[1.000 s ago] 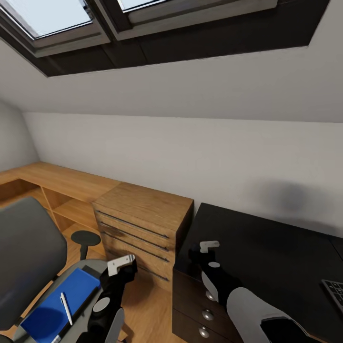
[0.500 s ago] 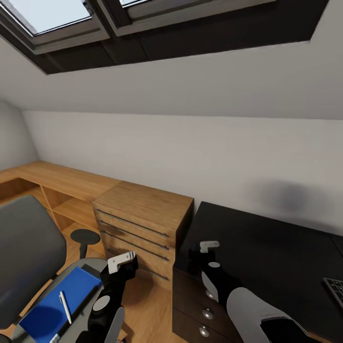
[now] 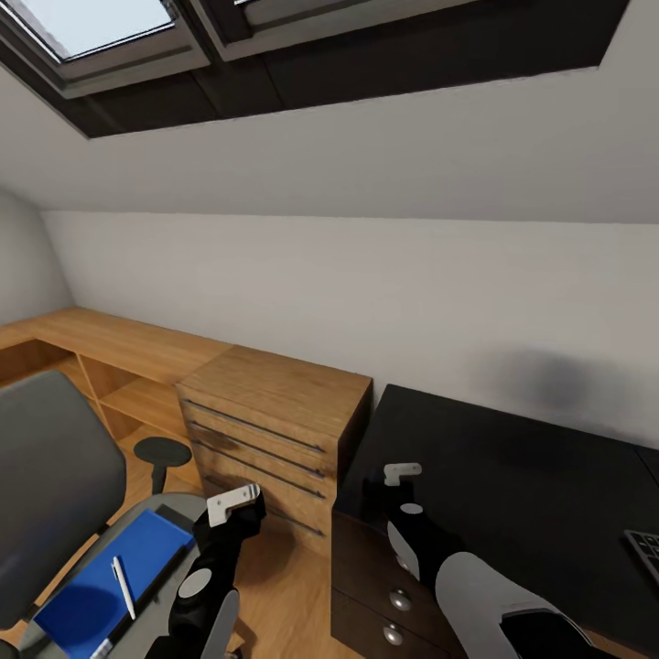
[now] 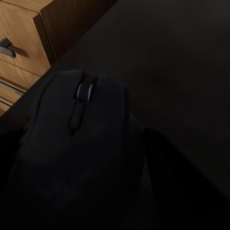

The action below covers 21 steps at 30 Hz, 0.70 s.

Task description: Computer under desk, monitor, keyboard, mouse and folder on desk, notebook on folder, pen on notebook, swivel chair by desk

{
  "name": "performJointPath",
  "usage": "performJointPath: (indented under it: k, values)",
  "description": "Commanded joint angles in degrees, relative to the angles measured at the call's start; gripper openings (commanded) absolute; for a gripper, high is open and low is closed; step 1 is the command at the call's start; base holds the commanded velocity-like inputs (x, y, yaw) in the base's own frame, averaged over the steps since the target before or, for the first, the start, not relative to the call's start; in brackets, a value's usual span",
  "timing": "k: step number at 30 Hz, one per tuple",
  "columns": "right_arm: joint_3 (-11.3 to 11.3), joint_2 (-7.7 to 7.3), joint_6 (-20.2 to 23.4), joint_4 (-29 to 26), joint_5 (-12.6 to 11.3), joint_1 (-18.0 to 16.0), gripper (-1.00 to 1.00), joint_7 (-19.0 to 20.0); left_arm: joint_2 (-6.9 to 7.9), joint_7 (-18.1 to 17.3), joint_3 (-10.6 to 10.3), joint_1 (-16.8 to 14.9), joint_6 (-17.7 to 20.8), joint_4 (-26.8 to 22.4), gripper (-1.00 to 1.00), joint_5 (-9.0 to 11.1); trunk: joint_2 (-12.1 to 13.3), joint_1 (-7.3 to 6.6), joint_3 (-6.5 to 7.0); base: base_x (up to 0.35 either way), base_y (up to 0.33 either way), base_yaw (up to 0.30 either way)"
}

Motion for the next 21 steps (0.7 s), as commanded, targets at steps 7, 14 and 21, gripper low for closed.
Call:
performJointPath:
  k: [7,14,21]
  values:
    - [0.2,0.00,-0.2,0.1,0.2,0.0,-1.00,-0.1,0.16,0.4,0.0,0.0,0.1,0.1,1.00,0.5,0.0,0.00,-0.06,0.052,0.020,0.000]
    - [0.2,0.00,-0.1,0.1,0.2,0.0,-1.00,0.0,0.21,0.4,0.0,-0.1,0.1,0.1,1.00,0.5,0.0,0.00,-0.06,0.015,0.006,0.000]
    - [0.2,0.00,-0.1,0.1,0.2,0.0,-1.00,-0.1,0.21,0.4,0.0,-0.1,0.1,0.1,1.00,0.5,0.0,0.00,-0.06,0.001,0.000,0.000]
